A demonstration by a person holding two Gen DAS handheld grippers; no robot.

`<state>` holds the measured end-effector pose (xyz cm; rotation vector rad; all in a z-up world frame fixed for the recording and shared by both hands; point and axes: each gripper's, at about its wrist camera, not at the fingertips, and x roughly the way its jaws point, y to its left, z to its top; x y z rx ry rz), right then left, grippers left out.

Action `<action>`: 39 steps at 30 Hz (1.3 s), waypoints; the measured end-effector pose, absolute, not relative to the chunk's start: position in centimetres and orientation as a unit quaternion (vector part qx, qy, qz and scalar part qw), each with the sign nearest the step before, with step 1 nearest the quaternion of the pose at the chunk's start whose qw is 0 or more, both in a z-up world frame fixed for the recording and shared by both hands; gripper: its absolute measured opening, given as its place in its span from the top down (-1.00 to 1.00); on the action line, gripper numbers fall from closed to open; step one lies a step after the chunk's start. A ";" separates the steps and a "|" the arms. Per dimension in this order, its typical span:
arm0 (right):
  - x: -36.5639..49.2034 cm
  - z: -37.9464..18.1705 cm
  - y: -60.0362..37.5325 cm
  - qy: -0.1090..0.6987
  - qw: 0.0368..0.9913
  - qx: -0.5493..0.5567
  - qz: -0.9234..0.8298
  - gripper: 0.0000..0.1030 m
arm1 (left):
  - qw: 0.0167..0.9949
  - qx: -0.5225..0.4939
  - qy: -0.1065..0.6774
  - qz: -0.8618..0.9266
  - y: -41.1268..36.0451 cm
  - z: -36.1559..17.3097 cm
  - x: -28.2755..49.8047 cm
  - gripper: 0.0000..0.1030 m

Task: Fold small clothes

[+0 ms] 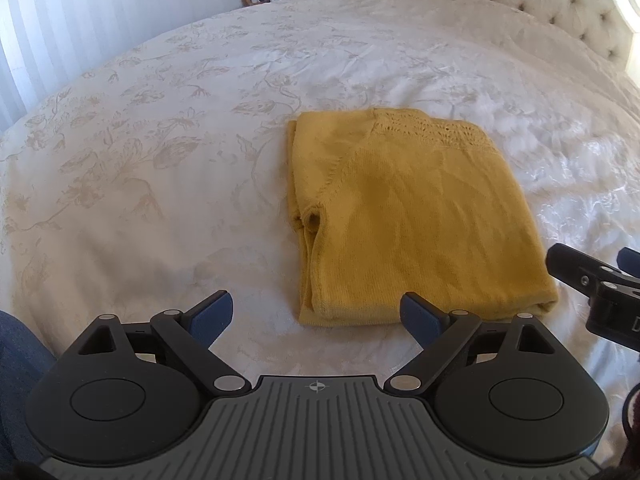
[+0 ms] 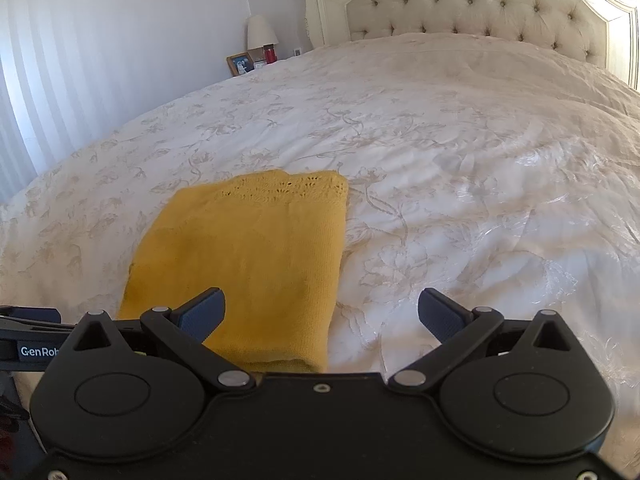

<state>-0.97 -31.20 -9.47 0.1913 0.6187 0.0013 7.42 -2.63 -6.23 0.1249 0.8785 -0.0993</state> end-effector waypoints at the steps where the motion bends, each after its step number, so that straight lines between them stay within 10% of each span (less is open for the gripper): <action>1: -1.0 -9.5 -31.2 0.304 0.948 0.095 0.001 -0.99 | 0.902 0.061 0.424 -0.049 -2.5 -6.2 7.8 -0.78; 16: -0.6 -10.0 -31.0 0.314 0.945 0.092 0.002 -0.99 | 0.887 0.021 0.461 0.013 1.4 -9.8 17.0 -0.80; 39: -0.7 -10.0 -30.4 0.312 0.946 0.089 0.004 -0.99 | 0.906 0.048 0.419 -0.038 -1.7 -5.1 8.5 -0.77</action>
